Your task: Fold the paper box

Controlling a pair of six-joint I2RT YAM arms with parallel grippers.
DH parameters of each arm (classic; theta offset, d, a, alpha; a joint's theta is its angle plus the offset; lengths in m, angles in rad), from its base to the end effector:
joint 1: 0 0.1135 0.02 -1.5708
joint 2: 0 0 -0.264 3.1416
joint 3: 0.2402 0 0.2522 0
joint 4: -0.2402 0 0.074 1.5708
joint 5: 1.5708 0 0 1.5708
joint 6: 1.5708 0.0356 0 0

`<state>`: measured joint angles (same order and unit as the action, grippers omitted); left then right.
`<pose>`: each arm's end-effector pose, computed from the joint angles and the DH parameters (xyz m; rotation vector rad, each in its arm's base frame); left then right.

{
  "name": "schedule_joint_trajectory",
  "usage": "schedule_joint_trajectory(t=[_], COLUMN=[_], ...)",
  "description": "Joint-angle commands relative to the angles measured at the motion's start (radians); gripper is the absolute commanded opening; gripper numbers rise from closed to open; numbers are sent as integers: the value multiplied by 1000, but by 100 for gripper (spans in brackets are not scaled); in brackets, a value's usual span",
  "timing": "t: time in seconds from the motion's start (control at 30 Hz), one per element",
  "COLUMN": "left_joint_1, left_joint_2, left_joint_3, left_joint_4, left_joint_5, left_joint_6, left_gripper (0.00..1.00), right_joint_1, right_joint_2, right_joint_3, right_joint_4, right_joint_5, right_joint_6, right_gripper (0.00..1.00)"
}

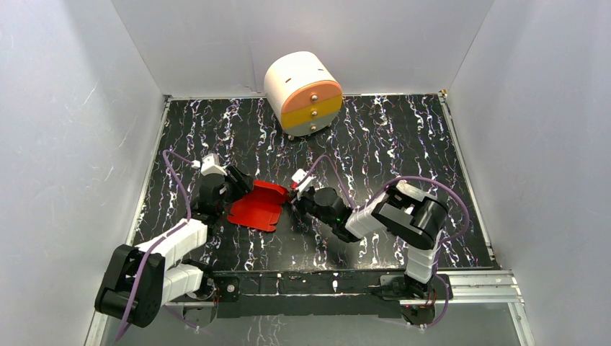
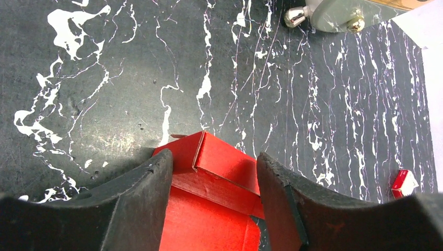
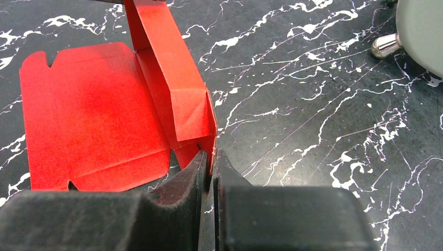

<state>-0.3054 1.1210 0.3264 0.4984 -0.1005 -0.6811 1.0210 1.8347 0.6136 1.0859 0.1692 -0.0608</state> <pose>0.2150 -0.0640 0.1865 -0.4256 1.8592 -0.5837 0.1813 0.2844 0.1441 -0.7820 1.5511 0.5684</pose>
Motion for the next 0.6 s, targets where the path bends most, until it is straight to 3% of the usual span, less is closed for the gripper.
schedule_joint_trajectory(t=[0.0,0.3,0.4,0.57], left_joint_1=[-1,-1,-1,-1], left_joint_2=[3,-6,-8,-21], left_joint_3=[22,14,15,0], left_joint_4=[10,6,3,14], left_joint_5=[53,51,59,89], left_joint_6=[-18,-26,-31,-57], left_gripper=[56,55,54,51], right_joint_1=[-9,-29,-38,-39], right_joint_2=[25,37,40,42], right_joint_3=[19,27,25,43], right_joint_4=[49,77,94,62], right_joint_5=[-78,-100,-96,-50], right_joint_6=[-22,-9,0,16], right_gripper=[17,24,20,6])
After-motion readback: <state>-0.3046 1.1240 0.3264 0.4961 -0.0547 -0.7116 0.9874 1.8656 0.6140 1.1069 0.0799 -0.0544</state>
